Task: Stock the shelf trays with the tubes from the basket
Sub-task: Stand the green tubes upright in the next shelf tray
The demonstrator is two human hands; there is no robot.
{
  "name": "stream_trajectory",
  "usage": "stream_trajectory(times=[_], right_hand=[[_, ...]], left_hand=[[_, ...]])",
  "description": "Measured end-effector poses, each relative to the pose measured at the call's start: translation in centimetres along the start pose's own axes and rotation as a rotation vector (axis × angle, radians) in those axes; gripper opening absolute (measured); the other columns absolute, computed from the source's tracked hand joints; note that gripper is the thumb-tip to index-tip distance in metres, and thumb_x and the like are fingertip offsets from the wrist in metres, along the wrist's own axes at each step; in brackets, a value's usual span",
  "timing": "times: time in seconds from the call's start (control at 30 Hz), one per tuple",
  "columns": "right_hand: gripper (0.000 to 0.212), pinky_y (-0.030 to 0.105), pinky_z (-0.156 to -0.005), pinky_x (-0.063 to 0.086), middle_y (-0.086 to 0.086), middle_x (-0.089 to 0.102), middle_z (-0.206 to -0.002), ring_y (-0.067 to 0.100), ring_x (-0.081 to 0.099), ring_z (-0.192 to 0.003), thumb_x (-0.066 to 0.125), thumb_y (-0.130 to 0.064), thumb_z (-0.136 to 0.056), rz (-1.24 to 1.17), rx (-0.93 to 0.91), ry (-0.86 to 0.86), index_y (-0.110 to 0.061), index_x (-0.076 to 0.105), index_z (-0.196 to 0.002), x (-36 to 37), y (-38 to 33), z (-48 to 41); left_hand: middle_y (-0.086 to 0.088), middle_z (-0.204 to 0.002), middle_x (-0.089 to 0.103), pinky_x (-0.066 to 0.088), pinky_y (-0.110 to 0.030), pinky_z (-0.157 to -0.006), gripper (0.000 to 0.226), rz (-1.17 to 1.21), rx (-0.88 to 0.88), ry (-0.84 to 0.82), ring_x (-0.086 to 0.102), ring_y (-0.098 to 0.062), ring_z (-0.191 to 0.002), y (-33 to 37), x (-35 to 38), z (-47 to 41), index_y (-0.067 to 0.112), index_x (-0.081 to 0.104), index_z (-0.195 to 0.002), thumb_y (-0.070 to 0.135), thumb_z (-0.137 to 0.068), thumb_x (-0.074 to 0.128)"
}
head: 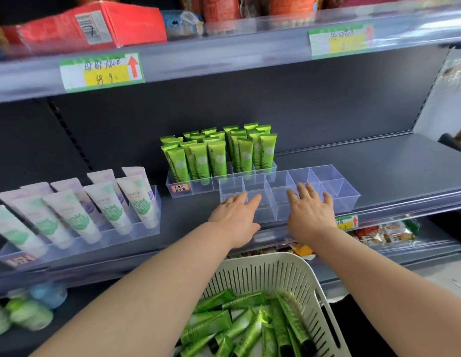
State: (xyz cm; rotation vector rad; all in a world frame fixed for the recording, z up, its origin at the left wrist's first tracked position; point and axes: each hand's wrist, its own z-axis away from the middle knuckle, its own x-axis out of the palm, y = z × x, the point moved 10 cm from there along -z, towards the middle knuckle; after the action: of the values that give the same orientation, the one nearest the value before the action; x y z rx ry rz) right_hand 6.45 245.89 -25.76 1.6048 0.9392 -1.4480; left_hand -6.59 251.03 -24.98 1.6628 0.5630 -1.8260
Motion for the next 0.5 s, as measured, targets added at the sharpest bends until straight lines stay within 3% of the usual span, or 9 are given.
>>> stream_trajectory(times=[0.1, 0.17, 0.37, 0.5], right_hand=[[0.069, 0.056, -0.114, 0.012, 0.015, 0.0, -0.158, 0.034, -0.002, -0.145, 0.04, -0.032, -0.094, -0.006, 0.102, -0.079, -0.017, 0.004, -0.15, 0.9, 2.3, 0.7], [0.069, 0.055, -0.112, 0.017, 0.019, 0.001, -0.157, 0.035, 0.001, -0.145, 0.041, -0.033, -0.095, -0.01, 0.132, -0.098, -0.015, 0.005, -0.15, 1.1, 3.2, 1.0], [0.06, 0.049, -0.102, 0.033, 0.018, 0.026, -0.149, 0.035, 0.029, -0.135, 0.045, -0.034, -0.093, -0.029, 0.132, -0.038, -0.013, 0.022, -0.144, 0.1, 2.9, 0.7], [0.06, 0.051, -0.105, 0.026, 0.018, 0.02, -0.153, 0.036, 0.015, -0.142, 0.046, -0.03, -0.09, -0.03, 0.14, -0.071, -0.015, 0.024, -0.144, 0.5, 2.1, 0.4]], left_hand=[[-0.003, -0.162, 0.003, 0.022, -0.042, -0.114, 0.069, 0.018, 0.009, -0.049, 0.013, -0.03, -0.146, 0.8, 0.9, -0.6, 0.029, 0.005, -0.154, 0.043, -0.099, 0.044], [0.0, -0.162, 0.006, 0.024, -0.042, -0.113, 0.067, 0.017, 0.013, -0.068, 0.017, -0.028, -0.145, 1.0, 1.2, -0.9, 0.025, 0.009, -0.154, 0.045, -0.099, 0.042], [0.003, -0.162, 0.009, 0.026, -0.04, -0.113, 0.064, -0.001, 0.001, -0.071, 0.025, -0.026, -0.143, -0.3, 1.4, -0.4, 0.022, 0.016, -0.153, 0.046, -0.099, 0.04], [0.003, -0.16, 0.016, 0.028, -0.039, -0.112, 0.06, -0.008, -0.034, -0.061, 0.029, -0.024, -0.141, -2.3, 1.2, 0.6, 0.021, 0.023, -0.151, 0.047, -0.099, 0.039]])
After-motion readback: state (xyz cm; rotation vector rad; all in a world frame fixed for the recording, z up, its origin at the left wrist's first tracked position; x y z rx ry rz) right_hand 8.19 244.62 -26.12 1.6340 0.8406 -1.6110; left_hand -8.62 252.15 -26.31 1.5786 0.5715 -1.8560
